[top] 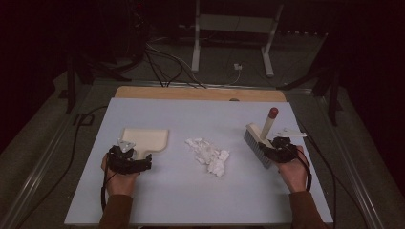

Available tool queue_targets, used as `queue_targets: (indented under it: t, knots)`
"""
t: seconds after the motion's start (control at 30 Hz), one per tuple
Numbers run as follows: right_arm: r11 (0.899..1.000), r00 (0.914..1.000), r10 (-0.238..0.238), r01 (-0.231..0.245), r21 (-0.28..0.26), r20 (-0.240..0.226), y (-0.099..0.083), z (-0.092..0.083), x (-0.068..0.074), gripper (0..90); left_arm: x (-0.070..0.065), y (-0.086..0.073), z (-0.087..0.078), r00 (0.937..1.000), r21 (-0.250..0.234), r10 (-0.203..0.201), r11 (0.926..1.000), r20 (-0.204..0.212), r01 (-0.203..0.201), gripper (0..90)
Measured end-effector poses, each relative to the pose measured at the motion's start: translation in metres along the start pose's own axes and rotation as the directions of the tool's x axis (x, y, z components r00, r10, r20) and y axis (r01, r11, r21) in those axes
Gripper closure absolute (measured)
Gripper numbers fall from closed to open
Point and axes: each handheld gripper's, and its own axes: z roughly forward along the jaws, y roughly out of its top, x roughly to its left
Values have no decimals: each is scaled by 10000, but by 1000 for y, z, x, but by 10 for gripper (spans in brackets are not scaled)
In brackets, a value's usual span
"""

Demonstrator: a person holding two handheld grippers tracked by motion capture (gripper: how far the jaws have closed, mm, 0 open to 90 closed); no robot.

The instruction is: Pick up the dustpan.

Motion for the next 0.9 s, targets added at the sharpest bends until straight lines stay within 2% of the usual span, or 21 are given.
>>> queue_targets:
  t: [0.53,0.7,0.77,0.83,0.87,0.9]
  knots:
    - [9999,9999,-107,107,-20,123,7,13,1,667,0,-1,3,10000,308,67,9995,-9,-66,25]
    - [9999,9998,-146,145,15,111,8,13,2,670,-3,-1,7,10000,662,-60,9978,7,59,85]
    - [9999,9998,-136,136,12,109,8,13,2,671,-5,-1,9,9995,865,-113,9962,-295,138,158]
    - [9999,9999,-133,133,14,100,8,13,2,670,-6,-1,10,9987,980,-164,9950,-473,210,194]
    - [9999,9999,-119,119,17,104,8,13,2,670,-6,-1,11,9982,1023,-231,9943,-558,288,248]
    - [9999,9999,-115,115,11,105,8,13,2,670,-5,-1,11,9986,1008,-296,9943,-445,340,282]
